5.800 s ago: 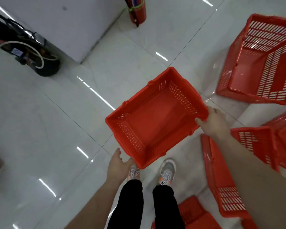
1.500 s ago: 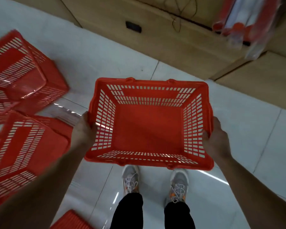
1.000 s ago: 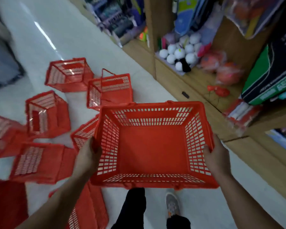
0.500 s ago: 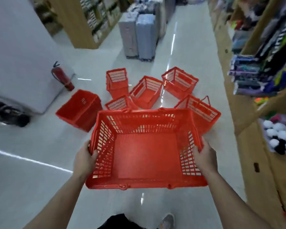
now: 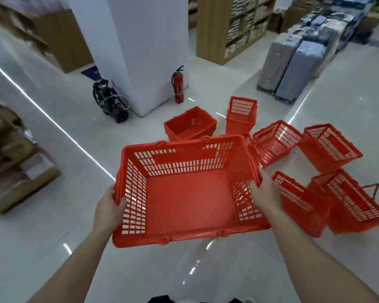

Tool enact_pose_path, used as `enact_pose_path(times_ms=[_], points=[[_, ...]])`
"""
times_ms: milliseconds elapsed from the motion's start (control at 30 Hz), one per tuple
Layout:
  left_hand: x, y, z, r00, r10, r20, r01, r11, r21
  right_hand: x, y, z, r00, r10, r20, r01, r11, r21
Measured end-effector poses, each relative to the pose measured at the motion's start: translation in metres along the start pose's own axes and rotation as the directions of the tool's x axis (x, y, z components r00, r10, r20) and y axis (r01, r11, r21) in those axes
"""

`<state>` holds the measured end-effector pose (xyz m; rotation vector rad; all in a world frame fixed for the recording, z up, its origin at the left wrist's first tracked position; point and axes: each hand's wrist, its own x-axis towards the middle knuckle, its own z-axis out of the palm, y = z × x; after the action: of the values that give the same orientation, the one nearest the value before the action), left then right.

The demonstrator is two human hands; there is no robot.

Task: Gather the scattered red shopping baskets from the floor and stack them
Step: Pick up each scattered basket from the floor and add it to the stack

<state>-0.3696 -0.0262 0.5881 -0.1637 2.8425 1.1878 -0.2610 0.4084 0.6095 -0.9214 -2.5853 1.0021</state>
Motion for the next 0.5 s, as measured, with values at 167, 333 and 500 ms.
enact_pose_path(times_ms=[167,333,500], points=[[0.040,-0.044,-0.057,0.999,-0.029,-0.020,0.028,0.999,-0.037,0.007,-0.074,0.057,0.999,-0.041,0.031,0.040,0.999,0.030],[0.092,-0.054,-0.074,0.999,-0.045,-0.027,0.043,0.996,-0.076,0.039,-0.119,0.091,0.997,-0.075,0.003,0.075,0.997,-0.033],[0.161,-0.059,-0.072,0.999,-0.044,-0.020,0.042,0.997,-0.064,0.093,-0.150,0.126,0.996,-0.073,0.046,0.075,0.996,-0.043]])
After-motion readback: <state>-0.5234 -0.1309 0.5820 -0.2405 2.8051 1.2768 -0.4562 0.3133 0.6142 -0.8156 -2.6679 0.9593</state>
